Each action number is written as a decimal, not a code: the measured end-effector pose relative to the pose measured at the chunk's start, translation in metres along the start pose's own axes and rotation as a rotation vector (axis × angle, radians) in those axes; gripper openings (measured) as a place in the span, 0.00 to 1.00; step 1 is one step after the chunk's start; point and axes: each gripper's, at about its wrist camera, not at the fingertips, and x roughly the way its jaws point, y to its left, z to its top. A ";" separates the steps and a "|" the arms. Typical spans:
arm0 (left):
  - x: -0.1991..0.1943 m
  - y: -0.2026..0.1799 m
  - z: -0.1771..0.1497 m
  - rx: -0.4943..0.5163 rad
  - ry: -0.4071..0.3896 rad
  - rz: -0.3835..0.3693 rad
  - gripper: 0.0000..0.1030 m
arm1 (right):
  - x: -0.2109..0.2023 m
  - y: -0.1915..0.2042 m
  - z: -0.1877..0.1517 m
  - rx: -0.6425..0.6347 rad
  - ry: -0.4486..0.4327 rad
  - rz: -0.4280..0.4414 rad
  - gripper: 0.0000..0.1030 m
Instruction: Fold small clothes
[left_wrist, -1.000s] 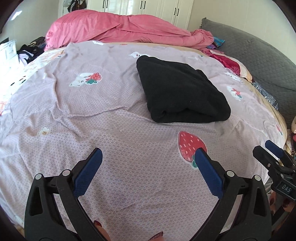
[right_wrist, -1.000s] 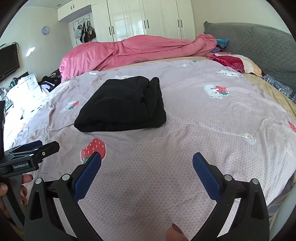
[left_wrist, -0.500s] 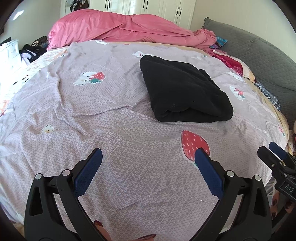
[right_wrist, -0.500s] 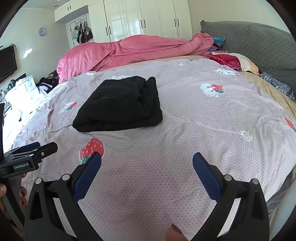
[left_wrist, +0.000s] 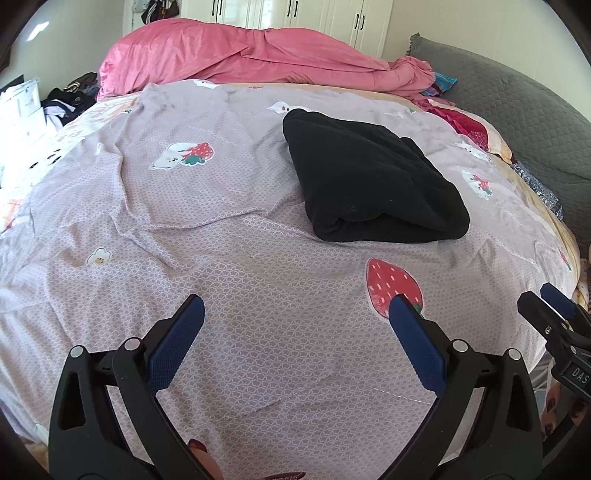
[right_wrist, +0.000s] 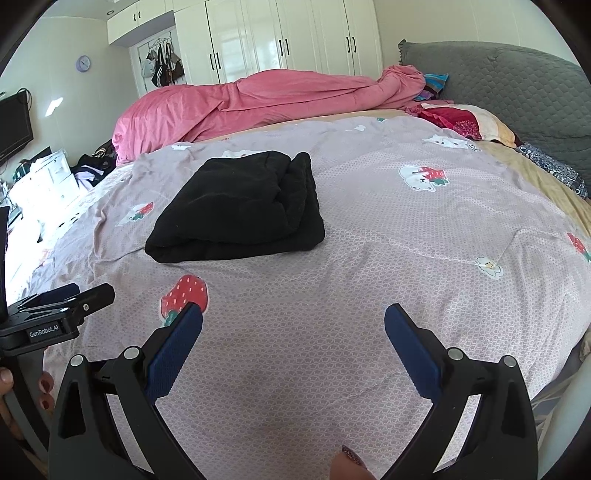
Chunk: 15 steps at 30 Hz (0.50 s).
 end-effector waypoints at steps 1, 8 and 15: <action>0.000 0.000 0.000 -0.001 0.000 0.000 0.91 | 0.000 0.000 0.000 0.000 0.000 -0.001 0.96; 0.001 -0.001 0.000 0.004 0.001 0.002 0.91 | -0.001 -0.003 0.000 0.002 -0.001 -0.008 0.96; 0.001 -0.001 0.001 0.005 0.002 0.008 0.91 | -0.001 -0.005 0.000 0.007 0.001 -0.012 0.96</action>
